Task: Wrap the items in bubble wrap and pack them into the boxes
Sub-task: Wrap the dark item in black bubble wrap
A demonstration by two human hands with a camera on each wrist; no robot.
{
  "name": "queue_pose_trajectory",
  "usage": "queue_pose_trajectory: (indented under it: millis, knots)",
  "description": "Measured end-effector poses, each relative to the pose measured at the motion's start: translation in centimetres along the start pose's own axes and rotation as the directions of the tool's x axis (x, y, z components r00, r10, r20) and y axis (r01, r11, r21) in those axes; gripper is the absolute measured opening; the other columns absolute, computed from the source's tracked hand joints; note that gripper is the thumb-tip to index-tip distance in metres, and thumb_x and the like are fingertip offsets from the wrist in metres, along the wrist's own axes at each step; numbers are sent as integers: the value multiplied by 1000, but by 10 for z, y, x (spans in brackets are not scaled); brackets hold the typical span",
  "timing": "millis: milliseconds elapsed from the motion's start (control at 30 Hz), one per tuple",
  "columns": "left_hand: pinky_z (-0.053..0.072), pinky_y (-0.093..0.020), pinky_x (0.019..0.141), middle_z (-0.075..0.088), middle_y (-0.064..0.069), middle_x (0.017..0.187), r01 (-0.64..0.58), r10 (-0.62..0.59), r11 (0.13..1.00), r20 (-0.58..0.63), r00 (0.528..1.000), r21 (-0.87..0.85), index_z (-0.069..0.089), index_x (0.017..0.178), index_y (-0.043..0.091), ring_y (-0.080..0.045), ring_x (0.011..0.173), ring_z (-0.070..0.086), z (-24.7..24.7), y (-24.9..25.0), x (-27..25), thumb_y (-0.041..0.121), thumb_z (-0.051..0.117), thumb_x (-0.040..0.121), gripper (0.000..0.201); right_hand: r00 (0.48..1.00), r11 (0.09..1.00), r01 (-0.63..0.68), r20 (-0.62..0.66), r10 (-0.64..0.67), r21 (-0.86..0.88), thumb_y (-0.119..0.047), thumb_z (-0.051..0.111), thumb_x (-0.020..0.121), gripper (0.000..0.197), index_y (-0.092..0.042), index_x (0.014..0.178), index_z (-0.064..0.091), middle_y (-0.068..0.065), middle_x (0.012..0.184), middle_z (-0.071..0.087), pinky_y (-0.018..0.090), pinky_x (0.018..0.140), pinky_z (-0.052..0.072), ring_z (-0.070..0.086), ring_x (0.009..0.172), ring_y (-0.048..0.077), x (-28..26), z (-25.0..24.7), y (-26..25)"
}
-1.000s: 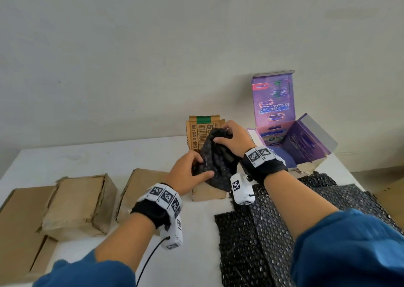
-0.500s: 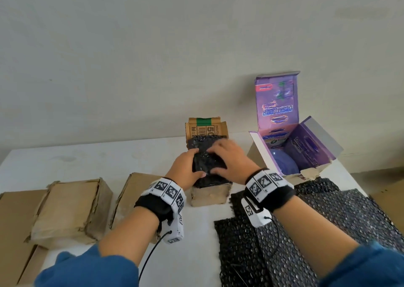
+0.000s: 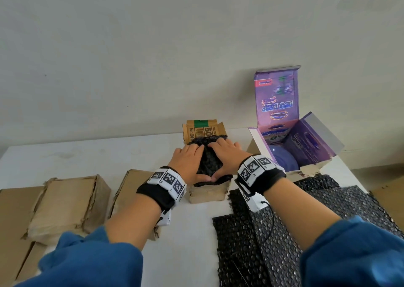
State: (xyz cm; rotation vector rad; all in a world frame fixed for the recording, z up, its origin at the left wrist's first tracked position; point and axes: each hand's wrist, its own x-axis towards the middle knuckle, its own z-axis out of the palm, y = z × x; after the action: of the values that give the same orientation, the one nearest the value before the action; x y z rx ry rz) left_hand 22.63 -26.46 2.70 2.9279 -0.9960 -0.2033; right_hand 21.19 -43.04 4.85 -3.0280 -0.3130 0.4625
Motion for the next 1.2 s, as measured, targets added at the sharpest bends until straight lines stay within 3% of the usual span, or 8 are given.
queue_pose_trajectory:
  millis: [100, 200, 333, 500, 700, 833, 1033, 1200]
  knots:
    - [31, -36, 100, 43, -3, 130, -17, 15, 999, 51, 999, 36, 35, 139, 17, -21, 120, 43, -2, 0, 5, 70, 51, 78, 83, 1000, 998, 7, -28, -9, -69, -60, 75, 63, 92, -16, 136, 40, 7, 132, 33, 42, 103, 34, 32, 124, 27, -2, 0, -1]
    - [32, -36, 99, 41, -3, 127, -15, 13, 1000, 97, 995, 14, 41, 136, 19, -21, 115, 46, 0, -3, 6, 70, 51, 77, 78, 999, 999, 44, -12, -44, -21, -53, 77, 66, 82, -10, 129, 47, 9, 138, 26, 46, 103, 40, 31, 128, 27, -1, 2, -1]
    - [32, -36, 98, 39, -2, 125, -22, 20, 1000, 84, 996, 22, 43, 132, 19, -20, 106, 50, -3, -4, 8, 70, 55, 75, 78, 998, 998, 56, 34, -55, -16, -54, 75, 68, 87, -12, 135, 39, 5, 137, 33, 44, 104, 36, 33, 127, 24, 1, 0, 1]
    - [30, -37, 96, 48, 1, 131, -50, 47, 998, 47, 998, 46, 32, 138, 21, -18, 116, 48, -8, 0, 9, 64, 58, 77, 79, 998, 996, 59, -31, -61, -68, -52, 75, 69, 84, -14, 135, 38, 5, 132, 39, 41, 101, 34, 42, 122, 23, -1, 2, -3]
    - [26, -38, 97, 47, 2, 133, -54, 47, 996, 92, 995, 77, 30, 142, 27, -19, 122, 43, -4, -2, 10, 64, 53, 81, 75, 998, 999, 41, 48, -41, 17, -46, 74, 74, 78, -18, 137, 36, 2, 138, 40, 43, 104, 29, 38, 128, 22, 0, 3, 2]
    - [24, -40, 102, 47, 2, 133, -40, 33, 996, 80, 996, 82, 32, 141, 27, -20, 123, 41, 1, 2, 12, 65, 55, 79, 76, 998, 997, 48, -45, -51, -64, -51, 74, 71, 78, -17, 132, 39, 1, 135, 43, 41, 102, 30, 39, 124, 21, -1, 13, -1]
    - [12, -48, 111, 44, 5, 139, 15, 2, 997, 222, 975, -73, 31, 142, 29, -20, 131, 34, -10, -7, 12, 56, 62, 79, 76, 996, 986, 65, 56, -75, 156, -31, 81, 70, 86, -15, 139, 33, 6, 140, 39, 41, 108, 34, 36, 129, 23, -3, 5, 10]
    - [14, -44, 112, 43, -1, 137, -59, 42, 993, 163, 986, 100, 29, 143, 21, -20, 129, 37, -5, 0, 12, 57, 62, 79, 81, 996, 983, 90, -14, -93, -157, -44, 80, 67, 88, -14, 135, 33, 7, 134, 36, 44, 99, 39, 44, 120, 25, -2, 12, 1]
